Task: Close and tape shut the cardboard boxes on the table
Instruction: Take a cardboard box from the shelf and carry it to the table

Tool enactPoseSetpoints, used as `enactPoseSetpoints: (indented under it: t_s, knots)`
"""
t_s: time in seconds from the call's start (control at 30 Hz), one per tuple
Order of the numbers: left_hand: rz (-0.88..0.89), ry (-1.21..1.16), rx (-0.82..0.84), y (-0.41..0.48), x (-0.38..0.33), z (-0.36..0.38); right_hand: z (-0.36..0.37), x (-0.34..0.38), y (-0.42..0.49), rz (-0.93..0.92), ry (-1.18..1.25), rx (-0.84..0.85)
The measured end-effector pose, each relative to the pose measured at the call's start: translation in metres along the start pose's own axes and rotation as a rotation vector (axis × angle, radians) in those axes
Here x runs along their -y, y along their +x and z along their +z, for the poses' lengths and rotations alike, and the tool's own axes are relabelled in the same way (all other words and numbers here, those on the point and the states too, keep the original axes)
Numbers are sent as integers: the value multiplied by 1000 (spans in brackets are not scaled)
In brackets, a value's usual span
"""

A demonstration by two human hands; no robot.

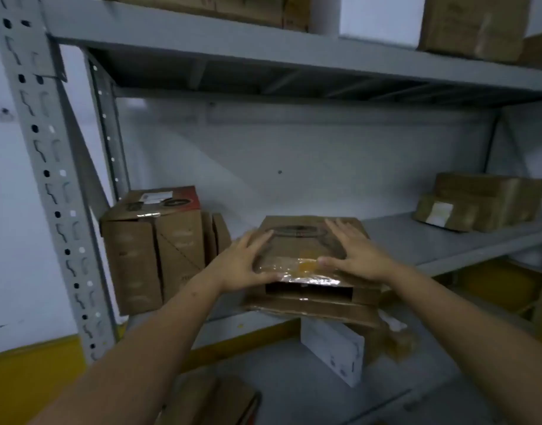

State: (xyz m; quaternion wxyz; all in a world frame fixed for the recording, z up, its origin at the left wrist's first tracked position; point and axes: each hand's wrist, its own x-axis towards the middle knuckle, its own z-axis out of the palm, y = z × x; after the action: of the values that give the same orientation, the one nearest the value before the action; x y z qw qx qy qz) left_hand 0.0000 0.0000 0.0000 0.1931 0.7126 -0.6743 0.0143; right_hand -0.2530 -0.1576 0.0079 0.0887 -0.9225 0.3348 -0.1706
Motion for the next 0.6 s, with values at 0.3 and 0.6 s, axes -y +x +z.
enactPoseSetpoints:
  t_s: [0.3,0.6]
  knots:
    - [-81,-2,-85,9,30,53,26,-43,-34,78,-229,16]
    - [-101,81,-201,8,15,37,18,-37,-48,-3,-168,-235]
